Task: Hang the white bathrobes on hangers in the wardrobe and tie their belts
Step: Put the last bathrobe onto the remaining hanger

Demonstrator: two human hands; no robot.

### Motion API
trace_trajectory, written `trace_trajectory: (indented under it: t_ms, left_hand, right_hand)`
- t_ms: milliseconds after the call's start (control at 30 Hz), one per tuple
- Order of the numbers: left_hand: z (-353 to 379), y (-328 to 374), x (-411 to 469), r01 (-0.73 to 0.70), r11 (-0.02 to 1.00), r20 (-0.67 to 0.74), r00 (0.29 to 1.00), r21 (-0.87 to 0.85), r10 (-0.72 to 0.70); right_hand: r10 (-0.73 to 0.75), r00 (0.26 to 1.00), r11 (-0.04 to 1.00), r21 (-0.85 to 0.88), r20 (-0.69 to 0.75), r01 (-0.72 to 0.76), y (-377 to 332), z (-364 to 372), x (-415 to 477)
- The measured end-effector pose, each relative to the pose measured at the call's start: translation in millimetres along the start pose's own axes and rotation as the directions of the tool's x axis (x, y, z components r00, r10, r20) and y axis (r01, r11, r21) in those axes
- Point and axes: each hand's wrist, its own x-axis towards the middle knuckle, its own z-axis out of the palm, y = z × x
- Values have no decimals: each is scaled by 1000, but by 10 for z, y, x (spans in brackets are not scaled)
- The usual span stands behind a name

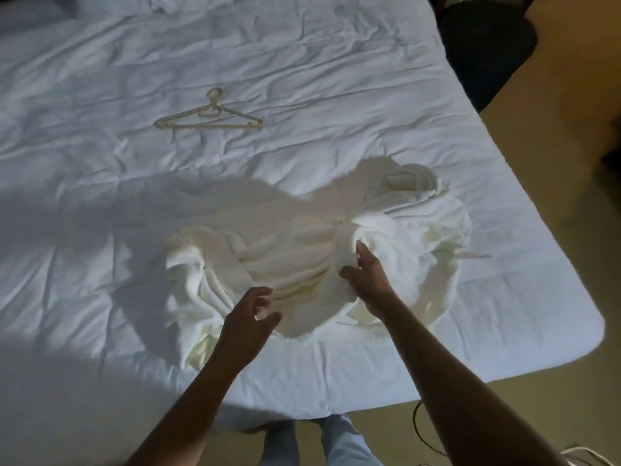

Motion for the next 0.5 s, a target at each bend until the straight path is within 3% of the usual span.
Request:
trace_trajectory:
  t_ms: [100, 167, 233, 367, 433, 500]
  left_hand:
    - [-31, 275, 2, 39, 983, 38, 999, -177, -33]
    - [-78, 541, -41, 123, 861, 2, 990, -494, -140]
    - [-173, 673, -165, 150, 723, 41, 985, -674, -165]
    - [-281, 748, -378, 194, 661, 246, 969, -725, -14]
    - [-296, 656, -421, 106, 773, 214, 976, -625, 39]
    - [-319, 615, -422, 10, 885, 87, 996, -466, 35]
  right_hand:
    - [-92, 950, 918, -345, 299, 198, -412, 155, -478]
    - [-116, 894, 865, -399, 432, 305, -592, 265, -831]
    - [-211, 846, 828, -371, 490, 421, -708, 331, -1110]
    - [-301, 820, 740, -424, 487, 523, -756, 355, -1288]
    - [-294, 815, 741, -419, 500, 524, -728, 336, -1358]
    - [-259, 792, 793, -347, 553, 502, -695, 312, -1443]
